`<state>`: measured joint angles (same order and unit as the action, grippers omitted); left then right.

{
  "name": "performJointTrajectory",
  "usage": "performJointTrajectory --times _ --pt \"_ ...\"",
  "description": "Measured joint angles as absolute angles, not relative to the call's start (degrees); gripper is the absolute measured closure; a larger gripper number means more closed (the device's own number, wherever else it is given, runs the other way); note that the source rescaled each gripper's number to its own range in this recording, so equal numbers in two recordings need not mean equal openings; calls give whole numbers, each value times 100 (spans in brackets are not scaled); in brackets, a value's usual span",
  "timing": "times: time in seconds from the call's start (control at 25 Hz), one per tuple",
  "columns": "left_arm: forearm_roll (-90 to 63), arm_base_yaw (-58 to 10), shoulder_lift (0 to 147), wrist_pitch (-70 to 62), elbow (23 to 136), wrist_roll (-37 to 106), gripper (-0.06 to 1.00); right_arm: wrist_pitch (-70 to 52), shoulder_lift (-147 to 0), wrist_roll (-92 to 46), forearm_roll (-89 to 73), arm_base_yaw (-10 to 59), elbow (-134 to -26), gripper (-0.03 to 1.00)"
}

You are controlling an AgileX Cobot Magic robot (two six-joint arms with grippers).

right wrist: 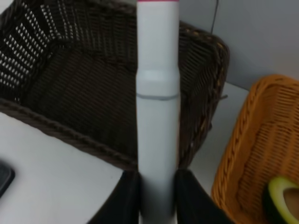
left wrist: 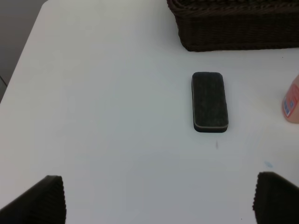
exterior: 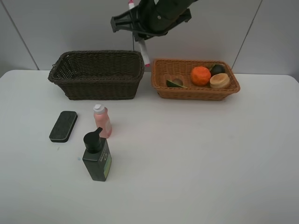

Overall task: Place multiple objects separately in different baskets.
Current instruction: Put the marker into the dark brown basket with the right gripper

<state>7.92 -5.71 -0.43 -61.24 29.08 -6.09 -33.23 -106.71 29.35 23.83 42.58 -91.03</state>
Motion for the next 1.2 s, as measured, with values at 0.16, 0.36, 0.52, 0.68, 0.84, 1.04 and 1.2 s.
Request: performJointTrajectory --times 0.16,0.36,0.52,0.68,0.84,1.04,1.2 --pt "792 -571 -43 -6124 2908 -609 -5 -2275 -11139 2824 2388 4217 -9134 96" --pt "792 -571 -43 -6124 2908 -609 -5 -1840 -11792 2788 2394 4217 -9778 96" --pt "792 -571 -43 -6124 2908 -609 -5 -1794 -12410 2788 2407 4217 -10541 96" --pt "792 -571 -43 -6124 2908 -609 -5 -1784 -13015 2788 2411 4217 -11162 96" --pt "792 -571 -43 -6124 2908 -609 -5 -1682 -13484 2788 2411 4212 -11440 96" --pt "792 -571 -43 -6124 2908 -609 -5 -1430 -13813 2788 2411 4106 -11454 96" --pt "792 -571 -43 -6124 2908 -609 -5 -1401 -13894 2788 2411 4080 -11454 96"
